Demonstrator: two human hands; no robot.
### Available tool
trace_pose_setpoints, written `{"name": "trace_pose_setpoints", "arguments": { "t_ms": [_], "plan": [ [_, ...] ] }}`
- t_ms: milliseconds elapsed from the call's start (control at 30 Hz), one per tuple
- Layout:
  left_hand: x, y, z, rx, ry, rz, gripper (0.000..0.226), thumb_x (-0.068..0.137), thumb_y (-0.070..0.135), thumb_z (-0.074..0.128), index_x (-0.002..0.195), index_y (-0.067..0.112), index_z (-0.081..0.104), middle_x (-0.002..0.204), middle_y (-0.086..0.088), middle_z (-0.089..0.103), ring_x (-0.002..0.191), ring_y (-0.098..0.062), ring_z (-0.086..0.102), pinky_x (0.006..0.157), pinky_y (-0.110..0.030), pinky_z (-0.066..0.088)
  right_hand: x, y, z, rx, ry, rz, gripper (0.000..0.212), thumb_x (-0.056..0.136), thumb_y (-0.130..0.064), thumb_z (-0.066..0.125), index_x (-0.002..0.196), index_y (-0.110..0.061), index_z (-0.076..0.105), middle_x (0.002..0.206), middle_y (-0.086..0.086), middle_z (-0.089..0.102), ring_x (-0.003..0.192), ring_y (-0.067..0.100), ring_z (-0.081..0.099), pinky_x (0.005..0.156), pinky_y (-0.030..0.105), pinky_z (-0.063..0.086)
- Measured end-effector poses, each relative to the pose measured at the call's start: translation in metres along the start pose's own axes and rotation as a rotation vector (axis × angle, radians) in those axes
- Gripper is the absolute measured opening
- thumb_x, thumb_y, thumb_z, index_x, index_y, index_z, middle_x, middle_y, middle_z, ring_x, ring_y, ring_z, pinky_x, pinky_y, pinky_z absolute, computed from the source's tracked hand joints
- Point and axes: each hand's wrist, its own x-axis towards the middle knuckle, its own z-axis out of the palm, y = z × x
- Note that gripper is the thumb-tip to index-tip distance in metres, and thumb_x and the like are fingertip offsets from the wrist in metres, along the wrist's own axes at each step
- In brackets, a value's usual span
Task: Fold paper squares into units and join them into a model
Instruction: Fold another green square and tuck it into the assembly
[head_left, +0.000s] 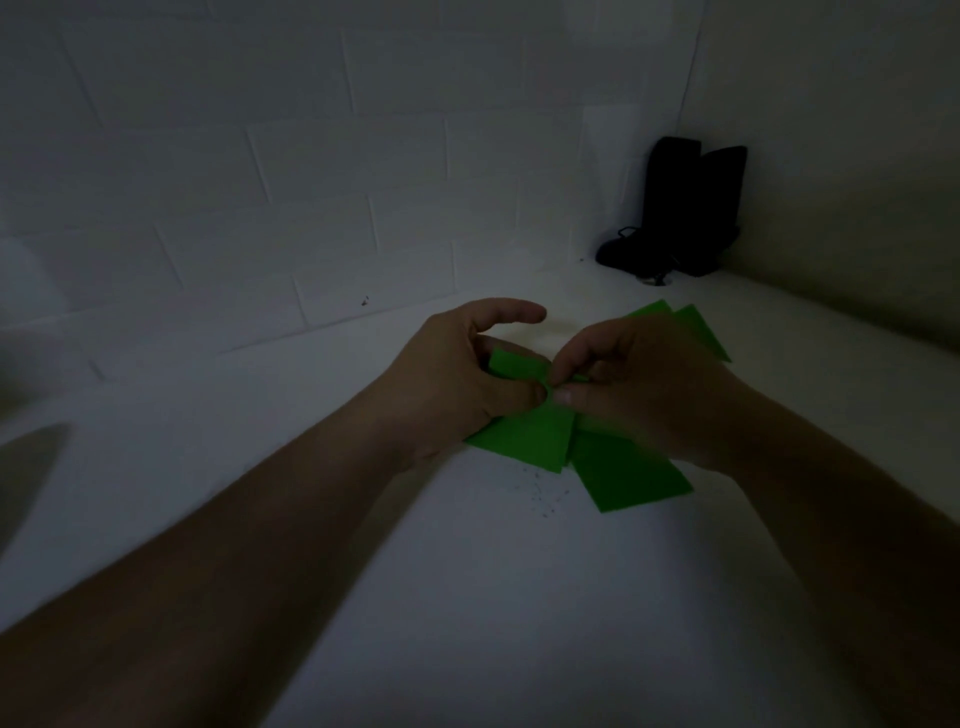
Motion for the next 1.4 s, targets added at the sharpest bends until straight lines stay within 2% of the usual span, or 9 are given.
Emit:
{"name": "trace_pose_setpoints", "arguments": {
  "t_ms": [133, 400, 500, 667, 833, 933, 1100, 1200, 1400],
  "plan": [
    [-0.001, 0.001, 0.000, -0.004, -0.018, -0.008, 0.067, 0.079, -0.009, 0.080, 0.131, 0.030, 0.061, 0.100, -0.004, 0.079, 0.090, -0.031, 0.077, 0.084, -0.049, 0.063, -0.001, -0.001, 0.001, -0.019, 0.007, -0.009, 0.020, 0.080, -0.019, 0.082, 0.075, -0.035, 0.072, 0.076, -0.021, 0.068, 0.070, 0.001, 0.064, 0.060, 0.008, 0.048],
    [0.000, -0.001, -0.002, -0.047, -0.071, -0.033, 0.075, 0.080, -0.013, 0.077, 0.138, 0.029, 0.056, 0.104, -0.011, 0.078, 0.097, -0.034, 0.075, 0.090, -0.055, 0.060, -0.002, -0.005, -0.001, 0.036, 0.001, 0.055, 0.032, 0.075, -0.011, 0.086, 0.088, -0.029, 0.063, 0.070, -0.005, 0.072, 0.059, 0.010, 0.066, 0.055, 0.022, 0.052],
    [0.000, -0.003, -0.002, -0.039, -0.093, -0.025, 0.078, 0.078, -0.008, 0.080, 0.140, 0.031, 0.054, 0.106, -0.012, 0.078, 0.100, -0.036, 0.074, 0.093, -0.057, 0.058, -0.002, -0.007, -0.002, 0.101, -0.015, 0.113, 0.038, 0.075, -0.012, 0.087, 0.097, -0.027, 0.060, 0.067, 0.000, 0.073, 0.056, 0.011, 0.067, 0.052, 0.021, 0.051],
    [0.001, -0.003, -0.005, -0.074, -0.138, -0.023, 0.080, 0.079, -0.009, 0.078, 0.142, 0.031, 0.051, 0.107, -0.012, 0.078, 0.101, -0.033, 0.074, 0.094, -0.052, 0.059, -0.005, -0.010, -0.009, 0.234, -0.127, 0.190, 0.037, 0.078, -0.006, 0.083, 0.106, -0.022, 0.063, 0.074, 0.004, 0.076, 0.066, 0.015, 0.073, 0.060, 0.021, 0.055],
    [0.002, -0.005, -0.007, -0.232, -0.115, -0.088, 0.053, 0.082, -0.012, 0.073, 0.125, 0.019, 0.067, 0.111, -0.021, 0.075, 0.105, -0.041, 0.071, 0.097, -0.053, 0.057, -0.003, -0.007, -0.012, 0.387, -0.128, 0.229, 0.029, 0.086, 0.005, 0.072, 0.105, -0.016, 0.068, 0.084, 0.013, 0.077, 0.077, 0.024, 0.076, 0.075, 0.036, 0.062],
    [0.004, -0.007, -0.005, -0.238, -0.086, -0.110, 0.036, 0.082, -0.012, 0.072, 0.109, 0.012, 0.072, 0.107, -0.020, 0.076, 0.100, -0.036, 0.073, 0.090, -0.046, 0.061, -0.002, -0.004, -0.011, 0.418, -0.103, 0.213, 0.026, 0.086, 0.006, 0.071, 0.102, -0.014, 0.069, 0.085, 0.019, 0.075, 0.075, 0.025, 0.074, 0.081, 0.044, 0.062],
    [0.005, -0.007, -0.005, -0.196, -0.071, -0.100, 0.036, 0.077, -0.016, 0.075, 0.101, 0.011, 0.072, 0.092, -0.008, 0.078, 0.086, -0.021, 0.075, 0.076, -0.030, 0.063, -0.001, -0.004, -0.008, 0.416, -0.048, 0.190, 0.022, 0.085, 0.004, 0.073, 0.082, -0.017, 0.075, 0.082, 0.015, 0.075, 0.075, 0.027, 0.074, 0.082, 0.050, 0.062],
    [0.004, -0.005, -0.003, -0.205, -0.068, -0.101, 0.033, 0.077, -0.013, 0.076, 0.099, 0.012, 0.073, 0.089, -0.006, 0.078, 0.083, -0.018, 0.075, 0.072, -0.027, 0.060, 0.000, -0.004, -0.007, 0.344, 0.015, 0.163, 0.022, 0.083, 0.004, 0.075, 0.079, -0.018, 0.076, 0.080, 0.011, 0.075, 0.075, 0.025, 0.073, 0.079, 0.045, 0.064],
    [0.003, -0.002, -0.001, -0.285, -0.001, -0.125, 0.024, 0.083, -0.003, 0.075, 0.103, 0.009, 0.075, 0.101, -0.021, 0.077, 0.093, -0.034, 0.075, 0.086, -0.043, 0.062, 0.000, -0.004, -0.008, 0.289, 0.036, 0.132, 0.019, 0.082, 0.006, 0.076, 0.083, -0.013, 0.076, 0.071, 0.005, 0.074, 0.064, 0.012, 0.069, 0.070, 0.028, 0.061]
  ]
}}
